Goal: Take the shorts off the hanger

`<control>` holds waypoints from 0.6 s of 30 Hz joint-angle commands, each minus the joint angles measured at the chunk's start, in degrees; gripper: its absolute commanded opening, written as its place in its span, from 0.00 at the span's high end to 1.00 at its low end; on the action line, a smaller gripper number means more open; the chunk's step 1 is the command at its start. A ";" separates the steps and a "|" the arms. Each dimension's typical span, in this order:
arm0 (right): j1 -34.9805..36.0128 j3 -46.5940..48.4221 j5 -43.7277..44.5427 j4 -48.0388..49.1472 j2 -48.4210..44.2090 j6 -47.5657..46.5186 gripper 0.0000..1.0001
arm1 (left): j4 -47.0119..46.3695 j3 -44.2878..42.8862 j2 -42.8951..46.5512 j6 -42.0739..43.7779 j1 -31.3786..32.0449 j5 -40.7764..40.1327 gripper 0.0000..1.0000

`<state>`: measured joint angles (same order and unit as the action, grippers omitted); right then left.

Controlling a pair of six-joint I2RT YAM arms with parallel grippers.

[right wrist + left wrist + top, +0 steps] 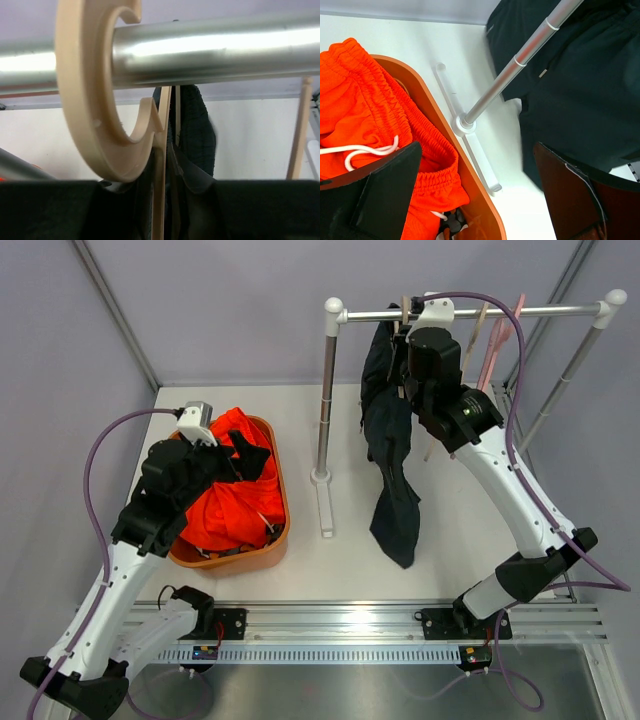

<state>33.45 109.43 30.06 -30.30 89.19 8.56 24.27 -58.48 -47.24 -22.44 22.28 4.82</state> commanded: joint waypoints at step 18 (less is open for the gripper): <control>0.12 2.19 1.58 5.52 2.66 -6.97 0.62 | -2.12 0.38 -0.22 0.99 -0.05 1.95 0.01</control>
<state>33.45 109.97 30.96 -28.53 91.09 3.01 24.32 -58.48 -47.75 -22.35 22.28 5.41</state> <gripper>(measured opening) 0.382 0.988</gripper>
